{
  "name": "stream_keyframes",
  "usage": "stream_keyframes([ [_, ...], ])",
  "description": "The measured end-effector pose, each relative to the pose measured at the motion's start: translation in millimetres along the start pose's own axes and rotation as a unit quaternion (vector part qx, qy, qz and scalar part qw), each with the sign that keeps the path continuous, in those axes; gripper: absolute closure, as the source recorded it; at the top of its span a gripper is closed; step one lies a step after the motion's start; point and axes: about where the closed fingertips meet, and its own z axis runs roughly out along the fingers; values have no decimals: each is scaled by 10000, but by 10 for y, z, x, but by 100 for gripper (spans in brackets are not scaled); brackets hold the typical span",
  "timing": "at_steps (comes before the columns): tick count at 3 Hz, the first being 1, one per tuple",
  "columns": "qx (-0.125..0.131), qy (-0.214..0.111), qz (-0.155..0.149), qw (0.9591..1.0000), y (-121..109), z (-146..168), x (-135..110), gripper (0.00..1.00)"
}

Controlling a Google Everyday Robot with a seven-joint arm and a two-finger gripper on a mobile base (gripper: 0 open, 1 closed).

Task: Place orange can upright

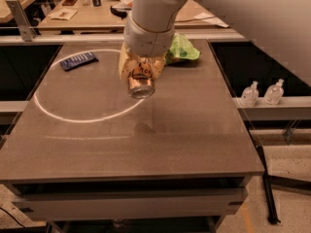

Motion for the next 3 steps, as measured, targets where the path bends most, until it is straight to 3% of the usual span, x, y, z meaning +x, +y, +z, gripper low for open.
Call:
stream_keyframes([
  [1, -582, -697, -483, 9947, -46, -191, -80, 100],
  [2, -1310, -921, -697, 9846, -97, -292, -126, 100],
  [3, -1681, -947, -971, 9764, 30, -369, -71, 100],
])
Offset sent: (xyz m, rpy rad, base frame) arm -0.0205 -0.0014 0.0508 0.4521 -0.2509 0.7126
